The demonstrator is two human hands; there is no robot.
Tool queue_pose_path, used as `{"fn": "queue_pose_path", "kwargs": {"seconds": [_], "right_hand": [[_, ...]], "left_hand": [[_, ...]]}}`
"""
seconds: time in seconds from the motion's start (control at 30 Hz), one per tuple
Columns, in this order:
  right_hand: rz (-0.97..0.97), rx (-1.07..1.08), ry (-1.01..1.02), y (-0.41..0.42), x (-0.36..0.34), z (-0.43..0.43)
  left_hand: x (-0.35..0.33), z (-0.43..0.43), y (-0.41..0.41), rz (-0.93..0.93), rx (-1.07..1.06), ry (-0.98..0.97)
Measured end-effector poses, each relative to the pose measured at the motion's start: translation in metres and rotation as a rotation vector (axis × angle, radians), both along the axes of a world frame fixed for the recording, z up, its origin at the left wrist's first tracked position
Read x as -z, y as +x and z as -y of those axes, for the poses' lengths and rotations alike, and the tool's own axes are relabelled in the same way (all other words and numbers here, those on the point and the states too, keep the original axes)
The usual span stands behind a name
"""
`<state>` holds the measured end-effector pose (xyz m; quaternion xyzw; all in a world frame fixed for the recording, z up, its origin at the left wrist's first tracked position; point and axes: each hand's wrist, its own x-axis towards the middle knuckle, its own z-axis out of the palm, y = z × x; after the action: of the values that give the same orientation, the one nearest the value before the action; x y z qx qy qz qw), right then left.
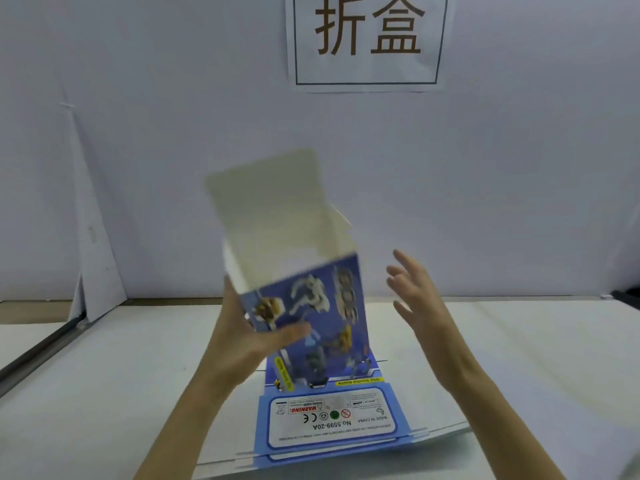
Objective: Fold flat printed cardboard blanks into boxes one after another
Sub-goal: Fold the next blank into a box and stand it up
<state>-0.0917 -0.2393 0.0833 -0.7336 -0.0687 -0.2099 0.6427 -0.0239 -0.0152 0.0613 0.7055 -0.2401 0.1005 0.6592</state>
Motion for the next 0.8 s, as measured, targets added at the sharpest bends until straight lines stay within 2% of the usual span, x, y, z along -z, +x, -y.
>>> {"fn": "queue_pose_path", "kwargs": {"seconds": [0.1, 0.3, 0.47, 0.57, 0.67, 0.8], "right_hand": [[-0.023, -0.031, 0.101, 0.003, -0.001, 0.005], [-0.059, -0.054, 0.193, 0.015, -0.006, -0.003], [-0.081, -0.101, -0.001, 0.035, -0.021, -0.01], [-0.035, -0.137, 0.214, 0.038, -0.012, -0.001], [-0.096, -0.199, 0.431, 0.036, 0.009, 0.002], [-0.174, -0.309, 0.46, 0.027, 0.031, -0.013]], "left_hand": [[0.019, 0.012, 0.0, -0.088, 0.165, 0.114], [0.029, 0.013, 0.005, -0.119, 0.197, 0.167], [0.028, 0.013, 0.006, -0.122, 0.214, 0.175], [0.028, 0.013, 0.007, -0.106, 0.214, 0.174], [0.03, 0.014, 0.006, -0.095, 0.196, 0.181], [0.032, 0.015, 0.007, -0.088, 0.172, 0.197]]}}
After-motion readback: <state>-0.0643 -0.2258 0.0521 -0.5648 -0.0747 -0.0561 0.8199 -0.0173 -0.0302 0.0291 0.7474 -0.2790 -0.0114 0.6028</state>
